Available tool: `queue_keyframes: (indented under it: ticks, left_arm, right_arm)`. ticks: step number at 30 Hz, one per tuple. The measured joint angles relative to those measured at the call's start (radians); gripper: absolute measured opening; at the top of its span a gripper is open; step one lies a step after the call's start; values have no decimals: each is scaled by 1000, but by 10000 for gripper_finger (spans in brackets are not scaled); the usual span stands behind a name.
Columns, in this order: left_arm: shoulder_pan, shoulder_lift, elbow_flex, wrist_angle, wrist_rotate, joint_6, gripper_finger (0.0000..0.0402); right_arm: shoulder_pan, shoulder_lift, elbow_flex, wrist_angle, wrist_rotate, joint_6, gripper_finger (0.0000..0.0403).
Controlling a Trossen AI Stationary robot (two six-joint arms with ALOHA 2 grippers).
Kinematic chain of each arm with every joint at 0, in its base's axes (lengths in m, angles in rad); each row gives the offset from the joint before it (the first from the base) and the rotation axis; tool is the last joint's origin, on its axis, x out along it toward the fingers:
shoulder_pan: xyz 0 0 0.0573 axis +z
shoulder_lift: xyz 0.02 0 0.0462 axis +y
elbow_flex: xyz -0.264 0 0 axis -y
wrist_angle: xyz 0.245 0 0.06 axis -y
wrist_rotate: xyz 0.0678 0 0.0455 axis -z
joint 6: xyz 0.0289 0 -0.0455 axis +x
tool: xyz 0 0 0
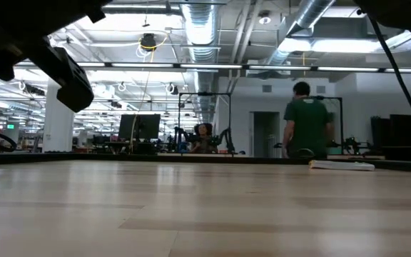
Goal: Pick and place USB-C Cables
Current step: Put the blue USB cable into the green bin, then return to Home Position
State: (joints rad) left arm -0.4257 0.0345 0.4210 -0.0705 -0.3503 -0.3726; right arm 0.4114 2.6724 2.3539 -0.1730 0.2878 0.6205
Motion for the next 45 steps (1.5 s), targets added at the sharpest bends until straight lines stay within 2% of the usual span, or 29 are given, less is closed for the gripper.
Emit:
queue_keyframes:
  ticks: [10,26,38,45]
  left_arm:
    - [0,0,0,-14,-28,21,195]
    - [0,0,0,-53,-24,13,195]
    - [0,0,0,-51,-21,-36,195]
    - [0,0,0,-44,31,-63,195]
  right_arm:
    - [-9,0,0,-50,-6,-22,31]
    - [-21,0,0,-50,-11,-76,98]
    - [-21,-48,2,-48,-23,-140,182]
    - [-28,-72,3,-55,0,-159,192]
